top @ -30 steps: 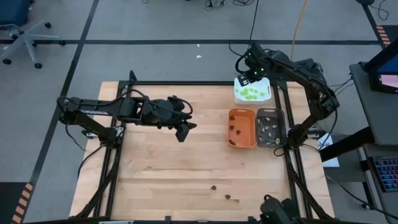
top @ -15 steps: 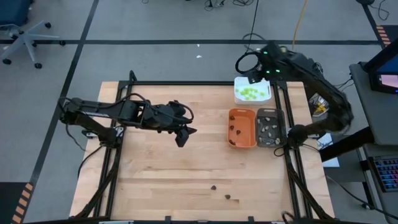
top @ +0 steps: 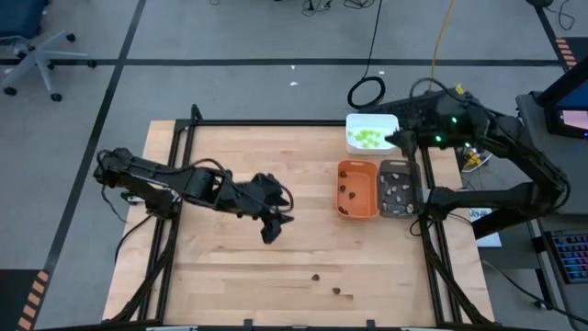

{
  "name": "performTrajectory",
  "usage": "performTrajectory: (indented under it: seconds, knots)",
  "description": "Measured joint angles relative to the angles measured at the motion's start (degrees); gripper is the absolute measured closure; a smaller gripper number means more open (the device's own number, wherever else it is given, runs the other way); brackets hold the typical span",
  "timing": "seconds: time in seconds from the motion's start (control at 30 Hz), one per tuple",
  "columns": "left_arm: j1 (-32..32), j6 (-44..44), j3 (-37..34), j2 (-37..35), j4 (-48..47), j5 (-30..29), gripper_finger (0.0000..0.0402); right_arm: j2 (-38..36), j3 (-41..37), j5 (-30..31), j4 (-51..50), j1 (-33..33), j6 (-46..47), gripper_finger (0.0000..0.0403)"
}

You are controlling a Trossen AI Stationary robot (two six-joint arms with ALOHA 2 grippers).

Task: Sort Halloween decoration
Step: Put the black skull toy into the orange bin

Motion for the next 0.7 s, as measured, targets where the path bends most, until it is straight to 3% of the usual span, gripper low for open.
performTrajectory:
  seconds: [0.3,0.6,0.7]
  knots:
    - [-7.03,1.17,-0.02,7.54,9.07,0.98,0.0180,0.51,0.00,0.06,-2.04,14.00,2.47,0.0193]
    - [-11.51,1.58,-0.02,16.02,16.90,1.60,0.0180,4.31,-0.02,1.73,0.70,22.13,-1.52,0.0193]
    - [-11.61,1.36,-0.02,19.56,20.25,4.43,0.0180,4.73,-0.02,1.73,0.73,23.74,-2.97,0.0193]
